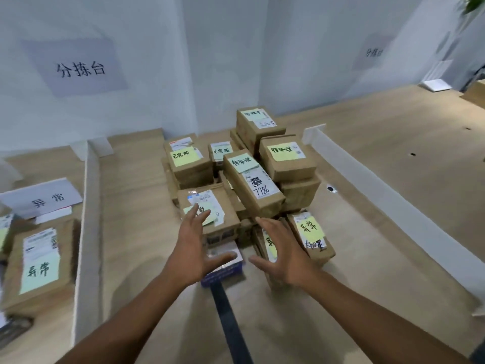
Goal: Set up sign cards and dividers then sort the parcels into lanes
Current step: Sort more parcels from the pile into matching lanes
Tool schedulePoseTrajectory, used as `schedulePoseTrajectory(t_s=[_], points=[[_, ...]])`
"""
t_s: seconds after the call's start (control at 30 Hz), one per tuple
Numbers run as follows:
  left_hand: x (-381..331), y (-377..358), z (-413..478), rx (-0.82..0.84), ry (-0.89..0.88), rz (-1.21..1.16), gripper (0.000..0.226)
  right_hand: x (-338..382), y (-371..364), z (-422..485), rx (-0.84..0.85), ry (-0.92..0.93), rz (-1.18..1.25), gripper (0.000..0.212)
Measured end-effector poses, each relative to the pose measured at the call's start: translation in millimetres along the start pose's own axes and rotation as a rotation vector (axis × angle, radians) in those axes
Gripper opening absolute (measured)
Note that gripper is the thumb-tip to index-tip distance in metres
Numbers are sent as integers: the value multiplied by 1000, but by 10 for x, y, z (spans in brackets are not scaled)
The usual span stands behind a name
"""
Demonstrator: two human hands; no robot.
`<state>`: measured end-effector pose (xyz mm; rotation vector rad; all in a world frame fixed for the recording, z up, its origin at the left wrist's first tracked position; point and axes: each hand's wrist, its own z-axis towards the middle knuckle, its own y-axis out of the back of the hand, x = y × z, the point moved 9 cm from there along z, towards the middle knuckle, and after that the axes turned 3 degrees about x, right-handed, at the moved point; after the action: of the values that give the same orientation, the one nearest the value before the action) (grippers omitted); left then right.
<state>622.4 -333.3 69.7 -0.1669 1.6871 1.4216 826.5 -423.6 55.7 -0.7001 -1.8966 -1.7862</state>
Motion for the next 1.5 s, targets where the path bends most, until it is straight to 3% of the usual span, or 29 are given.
schedulePoseTrajectory(t_s=[0.13, 0.4, 0.57, 0.7, 0.83, 1.0, 1.23, 1.5], points=[[301, 65, 121, -18, 90, -5, 128, -8, -257, 428, 66, 52, 47, 94], [952, -193, 437, 85, 272, -46, 140, -206, -664, 1176, 130, -41, 40, 104], [985, -250, 561, 82, 233, -53, 121, -123, -666, 1284, 103, -17, -20, 95], [794, -1, 449, 32, 180, -46, 118, 97, -430, 1167, 6, 74, -54, 94], [592, 447, 67, -65, 108, -5, 117, 578, -374, 1037, -42, 239, -17, 94], [701, 1197, -601, -169, 177, 117, 116, 1508, -607, 960, -19, 467, 13, 100], [1236, 2163, -1373, -236, 273, 142, 113, 2629, -1237, 1079, 91, 524, 89, 106], [2564, 2832, -1644, -234, 348, 57, 116, 3551, -2324, 1670, 205, 500, 57, 108]])
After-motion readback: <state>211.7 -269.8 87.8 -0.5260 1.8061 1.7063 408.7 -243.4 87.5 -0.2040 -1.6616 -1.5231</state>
